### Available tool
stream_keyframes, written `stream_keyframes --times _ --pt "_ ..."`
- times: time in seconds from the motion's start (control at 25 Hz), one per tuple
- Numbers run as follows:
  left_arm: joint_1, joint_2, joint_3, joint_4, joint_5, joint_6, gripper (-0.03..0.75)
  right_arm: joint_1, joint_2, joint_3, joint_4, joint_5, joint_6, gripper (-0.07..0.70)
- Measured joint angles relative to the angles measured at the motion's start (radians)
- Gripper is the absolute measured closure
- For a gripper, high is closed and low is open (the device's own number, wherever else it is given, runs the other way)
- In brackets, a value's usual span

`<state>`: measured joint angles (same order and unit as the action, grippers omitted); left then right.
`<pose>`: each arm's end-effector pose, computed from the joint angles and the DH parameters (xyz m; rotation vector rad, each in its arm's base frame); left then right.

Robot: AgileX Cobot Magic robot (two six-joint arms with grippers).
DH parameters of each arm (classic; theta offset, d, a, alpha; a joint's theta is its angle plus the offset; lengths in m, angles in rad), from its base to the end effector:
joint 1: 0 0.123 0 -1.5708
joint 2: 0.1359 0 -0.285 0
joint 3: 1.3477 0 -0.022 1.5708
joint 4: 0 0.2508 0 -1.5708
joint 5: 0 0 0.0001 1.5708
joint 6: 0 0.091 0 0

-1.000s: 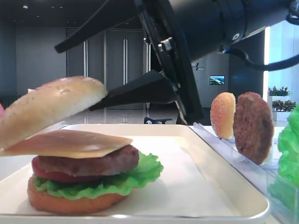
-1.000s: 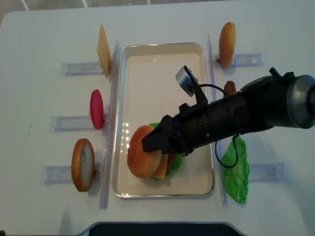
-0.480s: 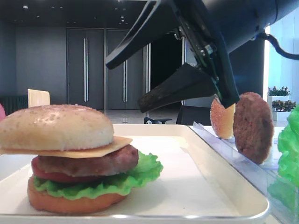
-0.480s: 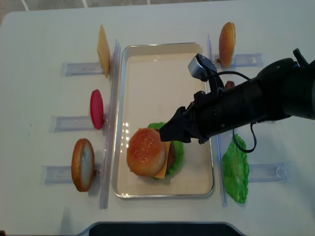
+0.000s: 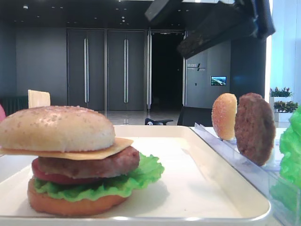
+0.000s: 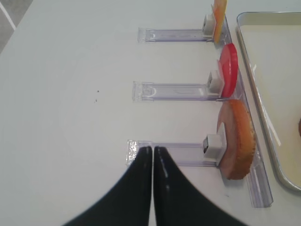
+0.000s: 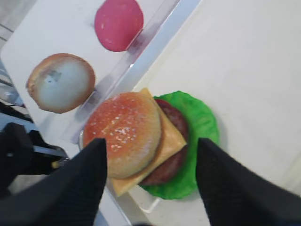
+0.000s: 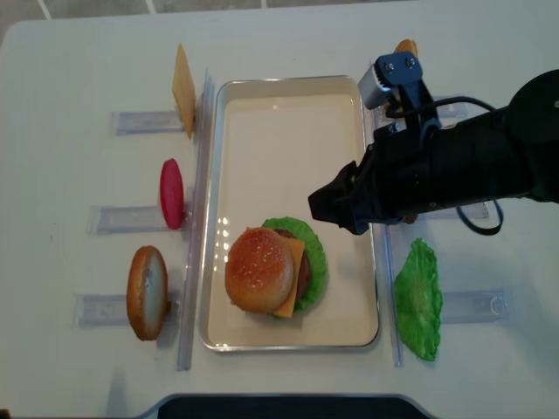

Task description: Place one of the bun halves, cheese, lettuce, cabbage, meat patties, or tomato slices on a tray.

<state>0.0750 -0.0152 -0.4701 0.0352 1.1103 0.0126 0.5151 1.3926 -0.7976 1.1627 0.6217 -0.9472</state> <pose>-0.0062 0.0024 0.2650 -0.0682 2.1084 0.0950 0.2128 0.1765 0.2507 -0.7353 2.2978 0.9747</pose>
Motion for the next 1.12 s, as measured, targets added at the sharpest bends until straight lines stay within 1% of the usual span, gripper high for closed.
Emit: stream_keyframes --times 0.08,0.2,0.24,0.36,0.4,0.56,0.68,0.8,0.92,1.0,1.12 --pt "0.0 0.0 0.0 0.0 0.0 0.0 0.715 -0.019 -0.062 0.0 -0.155 -0.018 0.118 0.202" --pt "0.0 0.0 0.0 0.0 0.0 0.0 0.715 -0.082 -0.144 0.0 -0.357 -0.026 0.293 0.202" --pt "0.0 0.0 0.0 0.0 0.0 0.0 0.715 -0.11 -0.17 0.0 -0.442 -0.023 0.368 0.202" --pt "0.0 0.0 0.0 0.0 0.0 0.0 0.715 -0.198 -0.238 0.0 -0.627 0.017 0.517 0.202" --pt "0.0 0.0 0.0 0.0 0.0 0.0 0.715 -0.23 -0.259 0.0 -0.685 0.033 0.551 0.202" --pt "0.0 0.0 0.0 0.0 0.0 0.0 0.715 -0.354 -0.334 0.0 -0.89 0.126 0.667 0.202" --pt "0.0 0.0 0.0 0.0 0.0 0.0 0.715 -0.439 -0.379 0.0 -1.026 0.213 0.749 0.202" --pt "0.0 0.0 0.0 0.0 0.0 0.0 0.715 -0.504 -0.414 0.0 -1.143 0.316 0.845 0.202" --pt "0.0 0.0 0.0 0.0 0.0 0.0 0.715 -0.532 -0.435 0.0 -1.223 0.419 0.93 0.202" --pt "0.0 0.0 0.0 0.0 0.0 0.0 0.715 -0.534 -0.452 0.004 -1.248 0.463 0.947 0.202" --pt "0.0 0.0 0.0 0.0 0.0 0.0 0.715 -0.534 -0.505 0.041 -1.254 0.478 0.96 0.202"
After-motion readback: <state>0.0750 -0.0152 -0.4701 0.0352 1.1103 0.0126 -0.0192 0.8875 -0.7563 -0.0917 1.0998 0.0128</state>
